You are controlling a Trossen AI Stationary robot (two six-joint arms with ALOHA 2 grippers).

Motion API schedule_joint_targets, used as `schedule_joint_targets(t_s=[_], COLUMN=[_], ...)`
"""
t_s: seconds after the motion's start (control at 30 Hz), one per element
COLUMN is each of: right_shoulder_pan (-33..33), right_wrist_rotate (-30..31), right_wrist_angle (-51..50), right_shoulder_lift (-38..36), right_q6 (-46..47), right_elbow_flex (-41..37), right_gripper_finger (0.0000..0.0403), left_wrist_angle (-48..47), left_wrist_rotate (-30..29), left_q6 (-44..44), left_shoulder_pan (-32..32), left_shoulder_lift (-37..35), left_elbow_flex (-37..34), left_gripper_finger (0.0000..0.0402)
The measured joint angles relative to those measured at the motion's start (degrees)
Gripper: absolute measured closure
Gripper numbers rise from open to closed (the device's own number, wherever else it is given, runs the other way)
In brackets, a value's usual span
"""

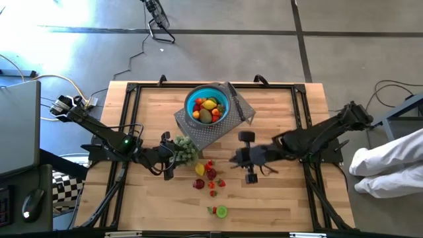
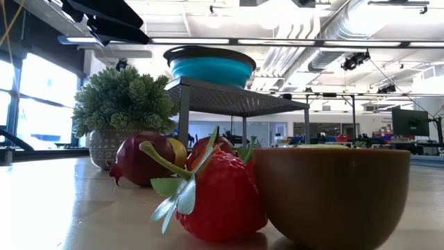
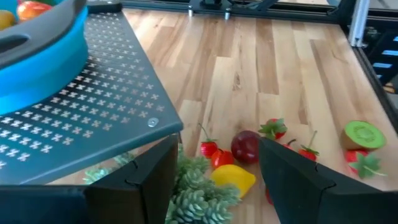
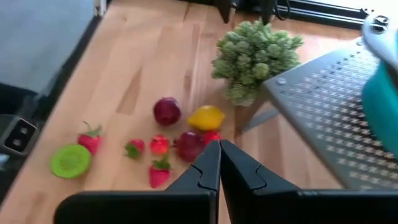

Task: Pick & Place Fruit
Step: Put the strawberry into the blue strainer bowl on the shelf

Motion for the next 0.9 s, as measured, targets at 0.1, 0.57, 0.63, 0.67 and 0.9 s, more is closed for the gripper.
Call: schedule_joint_targets(t_s=[0.1, 0.57, 0.63, 0.67, 0.9], right_shoulder_pan=[3.4, 12.9, 13.1, 13.3, 14.0], right_wrist_rotate=[2.6, 5.8, 7.6, 8.5, 10.6], right_wrist_angle=[2.5, 26.5, 29.1, 29.4, 31.1], right_shoulder_lift=[0.0, 0.9, 0.9, 0.8, 2.7], right_q6=[3.7, 11.0, 13.6, 15.0, 22.2], right_elbow_flex=[-1.2, -11.2, -12.6, -13.3, -16.7], right_gripper_finger=[0.04, 0.04, 0.0401, 0.0401, 0.0401], left_wrist_angle=[0.0, -0.1, -0.1, -0.1, -0.1], left_wrist_rotate=[1.3, 6.7, 6.8, 6.8, 6.8], left_q6=[-1.3, -2.6, -2.6, -2.6, -2.6], left_shoulder_pan=[0.0, 0.0, 0.0, 0.0, 0.0], left_shoulder_lift=[0.0, 0.0, 0.0, 0.0, 0.0], left_elbow_flex=[0.0, 0.0, 0.0, 0.0, 0.0], left_gripper_finger=[0.0184, 0.0184, 0.0184, 0.0184, 0.0184])
